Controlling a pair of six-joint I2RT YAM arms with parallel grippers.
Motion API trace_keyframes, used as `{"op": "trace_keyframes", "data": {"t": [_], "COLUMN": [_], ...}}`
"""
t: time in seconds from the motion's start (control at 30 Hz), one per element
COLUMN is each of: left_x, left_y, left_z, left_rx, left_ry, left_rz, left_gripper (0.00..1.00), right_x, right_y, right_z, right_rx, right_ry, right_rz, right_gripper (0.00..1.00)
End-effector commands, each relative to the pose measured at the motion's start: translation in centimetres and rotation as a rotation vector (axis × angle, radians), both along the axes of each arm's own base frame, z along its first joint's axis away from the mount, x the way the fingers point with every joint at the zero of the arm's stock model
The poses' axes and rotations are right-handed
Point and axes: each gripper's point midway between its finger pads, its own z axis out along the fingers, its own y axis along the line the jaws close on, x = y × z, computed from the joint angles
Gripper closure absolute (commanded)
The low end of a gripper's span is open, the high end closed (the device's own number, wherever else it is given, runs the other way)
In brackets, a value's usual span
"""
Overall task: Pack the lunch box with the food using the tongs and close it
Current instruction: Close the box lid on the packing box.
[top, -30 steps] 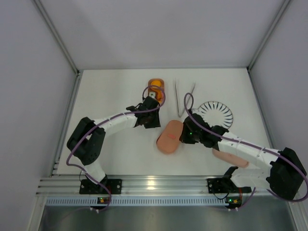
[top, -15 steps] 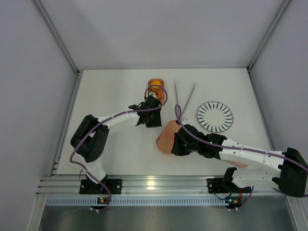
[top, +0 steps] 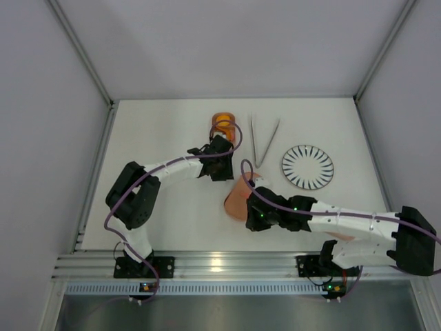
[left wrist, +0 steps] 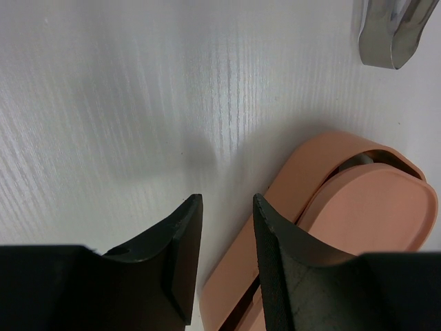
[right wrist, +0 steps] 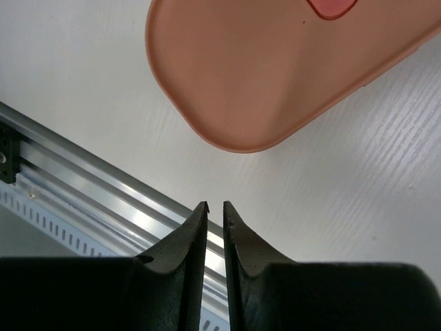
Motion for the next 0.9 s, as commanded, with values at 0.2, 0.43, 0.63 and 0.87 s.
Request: {"op": "trace_keyframes", "data": {"t": [0.2,0.43,0.63,0.87], "left_x": [1.1,1.0,1.0,0.8], "left_y": [-0.8,-0.8,-0.8,-0.8], "left_z": [1.1,1.2,1.0,0.8], "left_rx": [-0.027,-0.028,-0.028,-0.031], "left_ry": [-0.029,-0.031,-0.027,-0.021], "left_rz": [-0.007,-0.007,-0.006,-0.009], "left_gripper": [0.60,0.59,0.60,0.60], "right_x": [0.9,1.8,2.3,3.1], "right_y": [-0.4,0.3,1.0,1.5], "right_z": [-2.3,-2.9,-2.8,-2.4], "right_rx": [-0.122,-0.144,-0.134,-0.112], "right_ry": [-0.022,-0.041,-0.045,-0.055], "right_rz": [-0.015,-0.031,-0.034,-0.056], "right_gripper": [0.86,0.85,0.85,0.85]}}
